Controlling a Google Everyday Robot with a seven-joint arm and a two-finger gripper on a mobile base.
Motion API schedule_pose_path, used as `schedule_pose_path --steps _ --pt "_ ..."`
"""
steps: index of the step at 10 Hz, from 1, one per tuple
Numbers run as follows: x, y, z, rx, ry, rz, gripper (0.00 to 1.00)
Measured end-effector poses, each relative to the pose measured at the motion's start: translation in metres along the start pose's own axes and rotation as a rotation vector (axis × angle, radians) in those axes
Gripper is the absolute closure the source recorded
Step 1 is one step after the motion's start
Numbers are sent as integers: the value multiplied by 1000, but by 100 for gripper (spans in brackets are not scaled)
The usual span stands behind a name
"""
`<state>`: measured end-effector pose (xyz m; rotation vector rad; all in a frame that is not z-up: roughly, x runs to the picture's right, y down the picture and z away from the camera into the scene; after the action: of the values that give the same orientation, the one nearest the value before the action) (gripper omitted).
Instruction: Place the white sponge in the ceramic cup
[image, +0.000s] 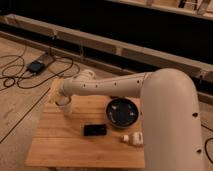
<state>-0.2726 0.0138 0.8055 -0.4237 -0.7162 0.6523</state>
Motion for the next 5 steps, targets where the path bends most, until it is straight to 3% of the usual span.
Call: schedule_pose_path --steps 5 --pt "-2 -44 -19 66 -41 72 20"
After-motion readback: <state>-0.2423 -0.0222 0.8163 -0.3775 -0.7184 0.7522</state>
